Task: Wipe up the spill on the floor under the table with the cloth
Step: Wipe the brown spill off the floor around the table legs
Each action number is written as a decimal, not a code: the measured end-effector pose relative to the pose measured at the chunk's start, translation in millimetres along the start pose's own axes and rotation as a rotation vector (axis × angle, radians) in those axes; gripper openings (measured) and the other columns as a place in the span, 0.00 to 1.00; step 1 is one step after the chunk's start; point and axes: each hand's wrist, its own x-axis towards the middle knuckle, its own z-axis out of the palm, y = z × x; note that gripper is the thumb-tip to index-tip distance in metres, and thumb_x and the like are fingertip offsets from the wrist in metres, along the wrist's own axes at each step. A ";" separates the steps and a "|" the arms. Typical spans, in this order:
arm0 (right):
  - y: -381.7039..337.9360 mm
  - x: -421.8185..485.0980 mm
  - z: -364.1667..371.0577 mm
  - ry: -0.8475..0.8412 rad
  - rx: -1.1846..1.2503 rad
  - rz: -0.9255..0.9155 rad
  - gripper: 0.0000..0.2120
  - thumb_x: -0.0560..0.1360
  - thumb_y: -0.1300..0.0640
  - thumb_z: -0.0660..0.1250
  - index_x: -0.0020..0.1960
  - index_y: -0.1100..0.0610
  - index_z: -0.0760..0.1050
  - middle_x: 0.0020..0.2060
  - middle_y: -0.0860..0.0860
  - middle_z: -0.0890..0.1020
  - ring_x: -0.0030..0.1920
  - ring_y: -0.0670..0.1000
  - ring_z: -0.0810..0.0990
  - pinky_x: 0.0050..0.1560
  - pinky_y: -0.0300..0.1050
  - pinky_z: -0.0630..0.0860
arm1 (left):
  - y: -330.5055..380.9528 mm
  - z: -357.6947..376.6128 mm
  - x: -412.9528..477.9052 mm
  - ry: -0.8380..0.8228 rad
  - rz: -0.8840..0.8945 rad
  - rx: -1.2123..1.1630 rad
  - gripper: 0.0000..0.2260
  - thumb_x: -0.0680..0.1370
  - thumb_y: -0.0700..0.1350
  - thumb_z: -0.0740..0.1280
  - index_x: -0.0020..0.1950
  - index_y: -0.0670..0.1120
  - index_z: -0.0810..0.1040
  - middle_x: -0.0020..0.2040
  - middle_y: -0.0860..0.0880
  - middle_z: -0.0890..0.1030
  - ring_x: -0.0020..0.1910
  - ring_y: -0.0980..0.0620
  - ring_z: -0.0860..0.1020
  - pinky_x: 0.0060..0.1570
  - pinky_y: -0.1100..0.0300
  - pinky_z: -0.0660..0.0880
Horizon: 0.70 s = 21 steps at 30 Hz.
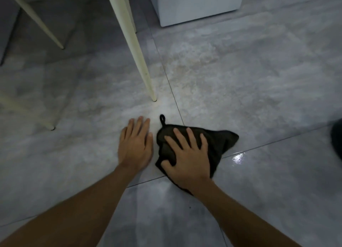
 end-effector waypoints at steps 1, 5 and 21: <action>-1.3 20.3 -0.5 -0.020 -0.014 0.027 0.33 0.73 0.34 0.56 0.76 0.42 0.67 0.79 0.49 0.64 0.79 0.60 0.58 0.76 0.68 0.47 | -1.6 -0.4 -0.7 0.018 0.000 -0.015 0.26 0.84 0.55 0.49 0.81 0.50 0.61 0.81 0.48 0.60 0.81 0.46 0.55 0.78 0.48 0.52; 20.0 25.8 -6.9 0.026 -0.078 0.262 0.33 0.74 0.34 0.53 0.77 0.43 0.65 0.79 0.50 0.63 0.79 0.60 0.57 0.76 0.66 0.48 | -21.1 -3.1 -8.5 0.015 -0.080 -0.010 0.25 0.85 0.57 0.52 0.82 0.53 0.57 0.83 0.50 0.55 0.82 0.46 0.49 0.79 0.49 0.46; -104.5 46.7 29.8 -0.028 -0.028 0.099 0.35 0.75 0.37 0.57 0.78 0.51 0.64 0.79 0.55 0.63 0.78 0.65 0.56 0.75 0.69 0.49 | -137.0 -35.6 -71.5 0.028 -0.345 -0.019 0.24 0.85 0.56 0.48 0.82 0.54 0.56 0.83 0.50 0.55 0.82 0.48 0.49 0.79 0.47 0.48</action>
